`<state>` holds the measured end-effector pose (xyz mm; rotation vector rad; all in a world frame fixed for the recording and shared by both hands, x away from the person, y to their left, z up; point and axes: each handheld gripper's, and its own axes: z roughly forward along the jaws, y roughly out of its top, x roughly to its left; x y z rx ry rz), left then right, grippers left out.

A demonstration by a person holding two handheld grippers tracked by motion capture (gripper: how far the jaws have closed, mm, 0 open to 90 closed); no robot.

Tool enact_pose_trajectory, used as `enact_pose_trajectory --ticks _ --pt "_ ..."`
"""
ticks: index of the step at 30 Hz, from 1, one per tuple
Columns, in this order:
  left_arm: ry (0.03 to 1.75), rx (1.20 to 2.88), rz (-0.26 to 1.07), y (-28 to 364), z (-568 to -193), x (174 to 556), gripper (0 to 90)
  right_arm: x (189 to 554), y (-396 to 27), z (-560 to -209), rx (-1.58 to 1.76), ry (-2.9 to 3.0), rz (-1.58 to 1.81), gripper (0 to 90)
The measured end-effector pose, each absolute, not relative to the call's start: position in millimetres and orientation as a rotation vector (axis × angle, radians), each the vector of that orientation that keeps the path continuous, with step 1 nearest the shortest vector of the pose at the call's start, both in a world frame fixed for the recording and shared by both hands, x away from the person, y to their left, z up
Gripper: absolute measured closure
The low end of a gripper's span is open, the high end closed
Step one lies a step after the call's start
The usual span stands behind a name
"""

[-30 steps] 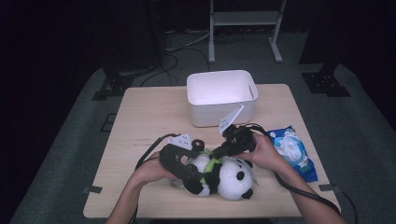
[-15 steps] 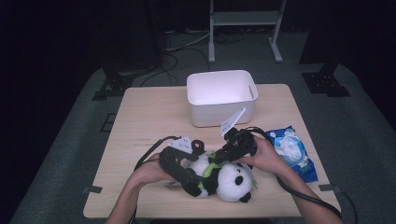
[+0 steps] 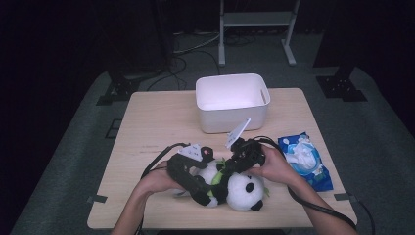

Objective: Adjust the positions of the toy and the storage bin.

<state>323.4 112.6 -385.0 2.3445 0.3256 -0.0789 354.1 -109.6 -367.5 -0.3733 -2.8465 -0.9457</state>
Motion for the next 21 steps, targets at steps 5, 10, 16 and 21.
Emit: enact_pose_trajectory --ticks 5,10,16,21 --pt "0.342 2.326 -0.068 114 -383 324 18.7 357 -109 -359 -0.338 -2.862 -0.945 75.4" --pt "0.358 2.302 -0.051 119 -380 325 18.8 358 -105 -345 -0.302 -2.898 -0.973 76.3" --pt "0.354 2.302 -0.046 121 -379 326 18.8 356 -104 -349 -0.298 -2.890 -0.957 74.6" --pt "0.349 2.300 -0.044 121 -377 325 18.7 358 -119 -357 -0.337 -2.815 -1.002 69.2"
